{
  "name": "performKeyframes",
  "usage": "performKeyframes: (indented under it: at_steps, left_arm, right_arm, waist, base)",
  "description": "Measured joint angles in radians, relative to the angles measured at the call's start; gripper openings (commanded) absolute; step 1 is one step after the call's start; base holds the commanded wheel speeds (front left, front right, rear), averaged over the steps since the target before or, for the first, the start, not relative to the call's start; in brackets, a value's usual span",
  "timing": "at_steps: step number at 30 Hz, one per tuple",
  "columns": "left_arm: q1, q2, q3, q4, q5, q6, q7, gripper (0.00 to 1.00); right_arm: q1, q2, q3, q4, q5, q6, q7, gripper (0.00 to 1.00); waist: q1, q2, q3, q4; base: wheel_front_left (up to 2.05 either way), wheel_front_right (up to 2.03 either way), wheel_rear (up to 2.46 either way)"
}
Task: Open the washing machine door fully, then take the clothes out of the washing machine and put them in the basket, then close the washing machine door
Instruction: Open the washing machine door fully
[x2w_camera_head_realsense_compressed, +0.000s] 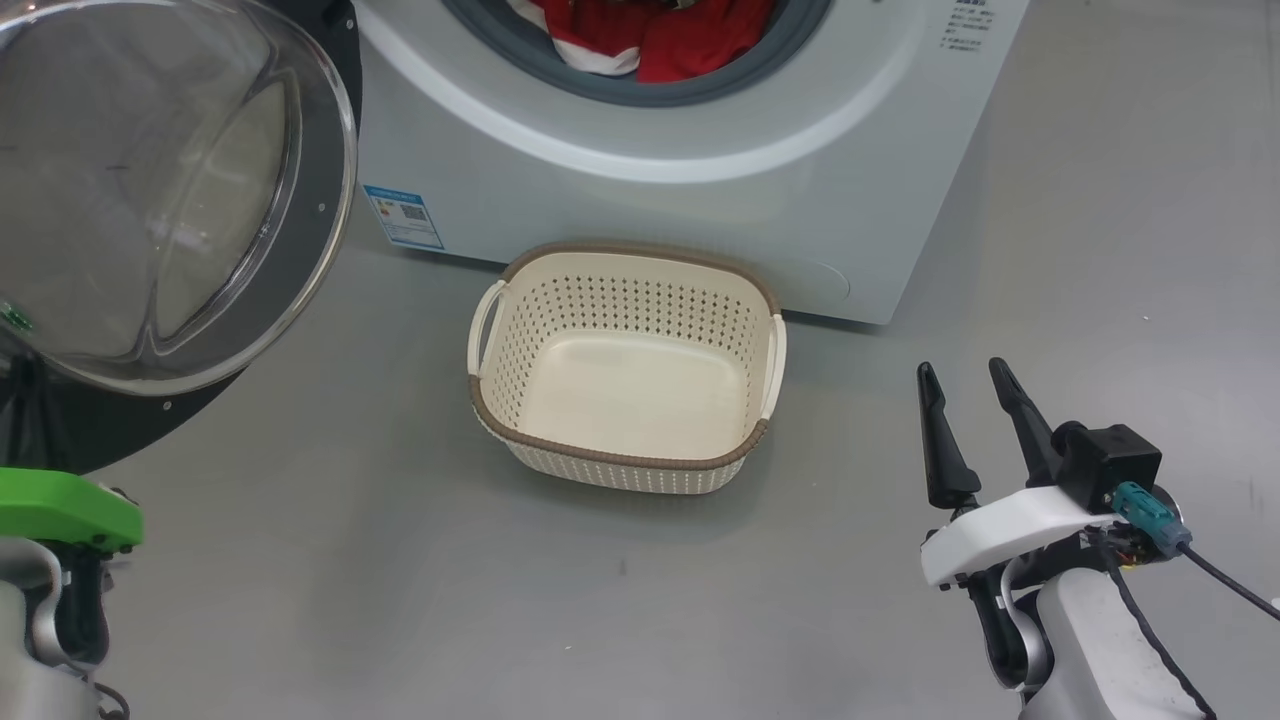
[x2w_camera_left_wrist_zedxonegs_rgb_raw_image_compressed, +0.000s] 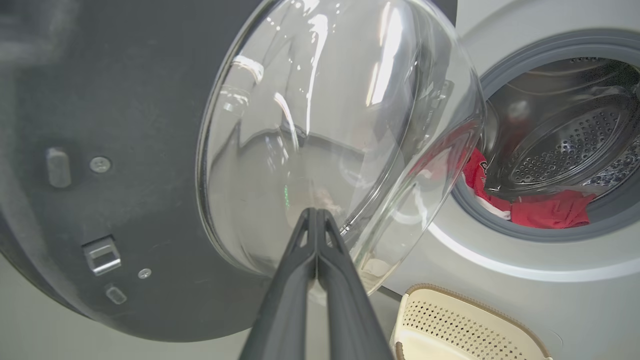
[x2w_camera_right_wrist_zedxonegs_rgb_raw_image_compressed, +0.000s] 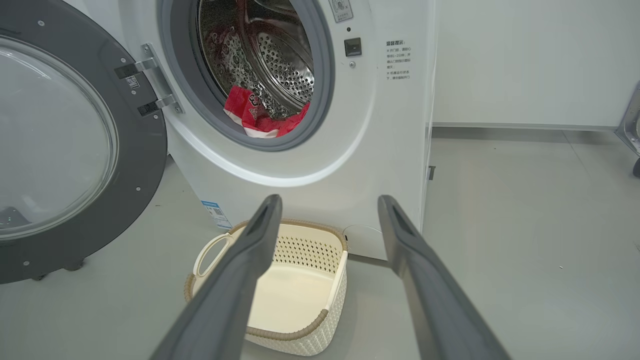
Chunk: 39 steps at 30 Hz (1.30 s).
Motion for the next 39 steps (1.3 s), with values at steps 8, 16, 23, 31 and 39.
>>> performKeyframes:
  at_steps: [8,16,23,31,39]
  left_arm:
    - [0.072,-0.026,-0.033,-0.042,0.007,0.000,-0.012,0.00]
    - [0.152,-0.037,-0.044,-0.094,0.007,0.000,-0.022,0.00]
    - [0.208,-0.067,-0.055,-0.133,0.016,-0.001,-0.028,0.00]
    - [0.238,-0.090,-0.088,-0.187,0.036,-0.001,-0.032,0.00]
    - [0.255,-0.096,-0.111,-0.228,0.081,-0.001,-0.039,0.49]
  right_arm:
    - [0.030,0.003,0.000,-0.006,0.007,0.000,0.000,1.00]
    - [0.051,0.005,-0.016,-0.036,0.007,0.000,0.000,1.00]
    - [0.072,0.007,-0.016,-0.047,0.007,0.000,0.000,1.00]
    - [0.096,0.008,-0.033,-0.072,0.010,0.000,0.000,1.00]
    - [0.105,0.010,-0.037,-0.087,0.010,0.000,0.000,1.00]
  waist:
    - [0.0000,0.0000,-0.061,-0.065]
    - [-0.0001,0.0000,-0.109,-0.139]
    - [-0.0001,0.0000,-0.138,-0.199]
    - [-0.0001,0.0000,-0.150,-0.244]
    - [0.0000,0.0000,-0.141,-0.248]
  base:
    - [0.00,0.00,0.00]
    - [0.00,0.00,0.00]
    - [0.00,0.00,0.00]
    - [0.00,0.00,0.00]
    - [0.00,0.00,0.00]
